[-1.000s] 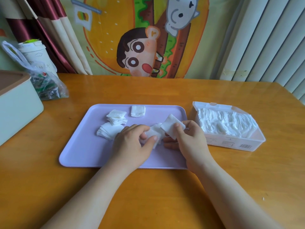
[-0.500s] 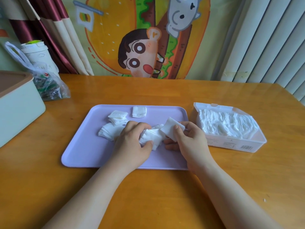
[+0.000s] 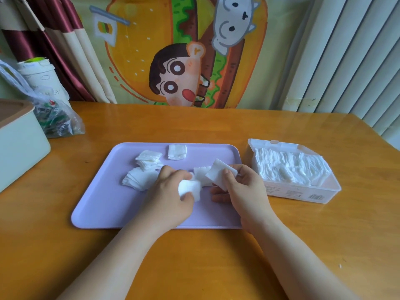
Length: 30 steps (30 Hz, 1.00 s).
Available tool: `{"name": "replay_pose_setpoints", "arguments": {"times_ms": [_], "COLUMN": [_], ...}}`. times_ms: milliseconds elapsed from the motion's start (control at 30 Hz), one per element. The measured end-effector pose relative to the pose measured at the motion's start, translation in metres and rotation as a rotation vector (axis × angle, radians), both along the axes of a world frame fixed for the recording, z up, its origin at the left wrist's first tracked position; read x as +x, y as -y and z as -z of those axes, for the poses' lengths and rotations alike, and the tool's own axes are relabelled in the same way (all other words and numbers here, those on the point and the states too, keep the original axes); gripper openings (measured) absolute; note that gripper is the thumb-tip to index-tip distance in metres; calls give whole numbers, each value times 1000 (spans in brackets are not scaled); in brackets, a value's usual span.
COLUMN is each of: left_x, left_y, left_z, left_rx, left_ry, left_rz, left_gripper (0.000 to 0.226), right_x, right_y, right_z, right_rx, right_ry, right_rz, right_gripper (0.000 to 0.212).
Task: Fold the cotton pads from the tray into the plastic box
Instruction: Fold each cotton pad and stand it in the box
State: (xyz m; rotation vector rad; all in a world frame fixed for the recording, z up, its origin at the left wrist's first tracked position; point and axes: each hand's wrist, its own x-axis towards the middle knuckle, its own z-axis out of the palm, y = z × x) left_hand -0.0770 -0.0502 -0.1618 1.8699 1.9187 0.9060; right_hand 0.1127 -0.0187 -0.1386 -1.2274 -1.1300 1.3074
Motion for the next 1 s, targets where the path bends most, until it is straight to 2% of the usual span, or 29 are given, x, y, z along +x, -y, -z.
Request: {"name": "replay_pose_setpoints", "arguments": {"times_ms": [167, 233, 333, 400, 500, 533, 633, 667, 833, 1000], "left_x": [-3, -4, -4, -2, -2, -3, -3, -1, 3, 1], "left_y": [-4, -4, -3, 0, 4, 6, 12, 13, 13, 9], "left_z": [0, 1, 2, -2, -19, -24, -35, -36, -34, -27], "left_rx": [-74, -49, 76, 224, 350, 320, 85, 44, -37, -65], "left_ry": [36, 64, 70, 90, 204, 297, 763, 844, 812, 766], "left_rz": [-86, -78, -53, -51, 1, 28, 138, 164, 237, 160], "left_gripper": [24, 22, 22, 18, 22, 21, 15, 18, 18, 9], "right_x": [2, 2, 3, 3, 7, 9, 11, 11, 12, 8], "right_y": [0, 1, 1, 0, -2, -3, -5, -4, 2, 2], "right_z": [-5, -7, -8, -8, -10, -11, -14, -16, -20, -17], "right_rx": [-12, -10, -5, -4, 26, 42, 75, 79, 21, 9], "right_ry": [-21, -15, 11, 31, 93, 121, 146, 138, 8, 2], "right_rz": [-4, -9, -20, -26, -14, -13, -86, -141, -434, -437], "right_gripper": [13, 12, 11, 10, 8, 7, 7, 7, 16, 23]}}
